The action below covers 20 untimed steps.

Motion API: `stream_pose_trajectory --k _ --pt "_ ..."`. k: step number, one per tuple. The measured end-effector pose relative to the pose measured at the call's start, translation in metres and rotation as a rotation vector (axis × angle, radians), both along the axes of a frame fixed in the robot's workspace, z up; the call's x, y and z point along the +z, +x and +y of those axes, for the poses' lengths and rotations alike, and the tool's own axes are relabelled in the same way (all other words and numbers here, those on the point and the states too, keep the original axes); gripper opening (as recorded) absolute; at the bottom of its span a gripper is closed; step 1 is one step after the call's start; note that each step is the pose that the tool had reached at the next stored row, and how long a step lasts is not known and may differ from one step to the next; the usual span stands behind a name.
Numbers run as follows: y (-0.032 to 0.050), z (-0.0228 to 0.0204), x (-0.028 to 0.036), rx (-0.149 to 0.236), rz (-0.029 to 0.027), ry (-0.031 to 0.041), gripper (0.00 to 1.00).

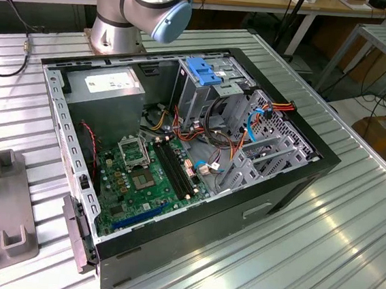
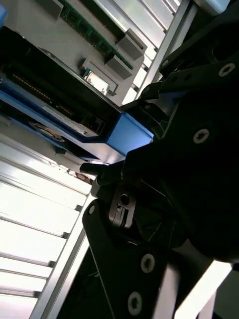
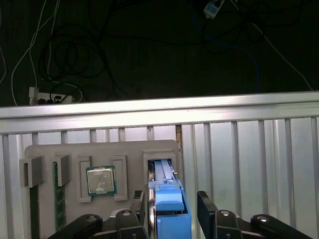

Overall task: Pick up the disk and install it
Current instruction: 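Pick up the disk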

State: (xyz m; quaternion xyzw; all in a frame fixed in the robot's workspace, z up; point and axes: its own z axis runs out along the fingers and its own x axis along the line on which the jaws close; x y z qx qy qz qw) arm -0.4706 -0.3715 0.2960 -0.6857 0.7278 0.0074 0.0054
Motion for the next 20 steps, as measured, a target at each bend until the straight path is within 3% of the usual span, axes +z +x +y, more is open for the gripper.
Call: stream_pose_trajectory --k 3,4,12,17,20 --pt "0.0 0.0 -0.0002 0.0 -0.0001 0.0001 0.53" --pt "0.0 0.0 -0.0002 0.0 -0.0001 0.0001 0.45" --pt "0.0 -0.0014 -0.0006 -0.004 0.0 -0.0002 0.45" --pt "0.0009 -0.0019 -0.0007 -0.044 0.0 -0.0002 0.45" --pt "0.0009 -0.0021 -0.0007 -0.046 0.0 -0.0009 0.45"
